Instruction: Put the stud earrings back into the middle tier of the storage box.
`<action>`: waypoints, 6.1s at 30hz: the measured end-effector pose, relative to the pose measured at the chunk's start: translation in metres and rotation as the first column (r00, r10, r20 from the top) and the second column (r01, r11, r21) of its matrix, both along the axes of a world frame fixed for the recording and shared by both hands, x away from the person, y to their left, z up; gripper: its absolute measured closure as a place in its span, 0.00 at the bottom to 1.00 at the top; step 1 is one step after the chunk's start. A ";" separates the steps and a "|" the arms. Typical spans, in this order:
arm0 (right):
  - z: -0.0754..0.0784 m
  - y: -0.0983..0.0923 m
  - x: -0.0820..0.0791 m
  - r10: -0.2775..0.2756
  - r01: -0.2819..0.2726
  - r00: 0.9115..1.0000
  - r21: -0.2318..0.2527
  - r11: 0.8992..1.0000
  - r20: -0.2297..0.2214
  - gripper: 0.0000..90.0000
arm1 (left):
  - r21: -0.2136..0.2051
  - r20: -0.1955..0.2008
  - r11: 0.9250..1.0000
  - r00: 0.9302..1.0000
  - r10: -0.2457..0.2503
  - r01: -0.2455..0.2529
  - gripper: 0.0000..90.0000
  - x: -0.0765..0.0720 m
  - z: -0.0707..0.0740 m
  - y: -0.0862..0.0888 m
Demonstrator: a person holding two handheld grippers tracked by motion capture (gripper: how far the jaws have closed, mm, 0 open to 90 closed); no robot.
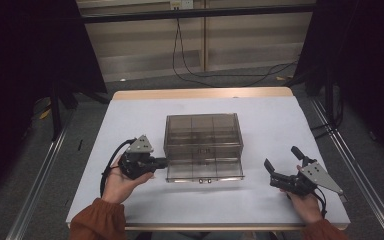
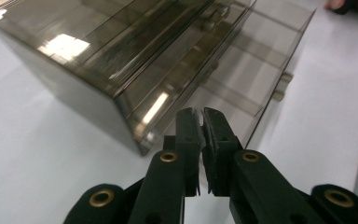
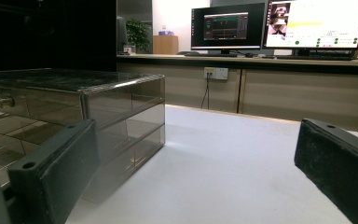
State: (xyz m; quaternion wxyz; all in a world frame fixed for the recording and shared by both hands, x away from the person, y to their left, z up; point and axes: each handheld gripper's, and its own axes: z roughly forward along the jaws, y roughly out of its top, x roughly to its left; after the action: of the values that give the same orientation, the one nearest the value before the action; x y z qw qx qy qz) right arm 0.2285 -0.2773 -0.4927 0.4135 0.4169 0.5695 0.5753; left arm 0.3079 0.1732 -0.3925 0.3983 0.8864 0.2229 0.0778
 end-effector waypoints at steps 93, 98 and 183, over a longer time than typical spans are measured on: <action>0.000 0.000 0.000 -0.002 0.002 1.000 -0.003 1.000 0.002 0.00 | 0.055 -0.058 0.998 0.998 -0.019 0.022 0.78 0.012 -0.011 0.005; 0.000 0.000 0.000 -0.001 0.001 1.000 -0.002 1.000 0.001 0.00 | 0.108 -0.063 0.994 0.998 0.016 -0.010 0.79 0.013 -0.019 0.021; 0.000 0.000 0.000 0.001 -0.001 1.000 -0.004 1.000 0.002 0.00 | 0.093 -0.099 0.986 0.984 0.147 -0.138 0.96 0.018 -0.051 0.047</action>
State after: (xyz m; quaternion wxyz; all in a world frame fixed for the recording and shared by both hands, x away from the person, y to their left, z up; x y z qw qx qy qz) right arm 0.2284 -0.2775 -0.4927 0.4148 0.4150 0.5704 0.5748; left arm 0.3255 0.2206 -0.4436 0.3411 0.8873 0.3029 0.0685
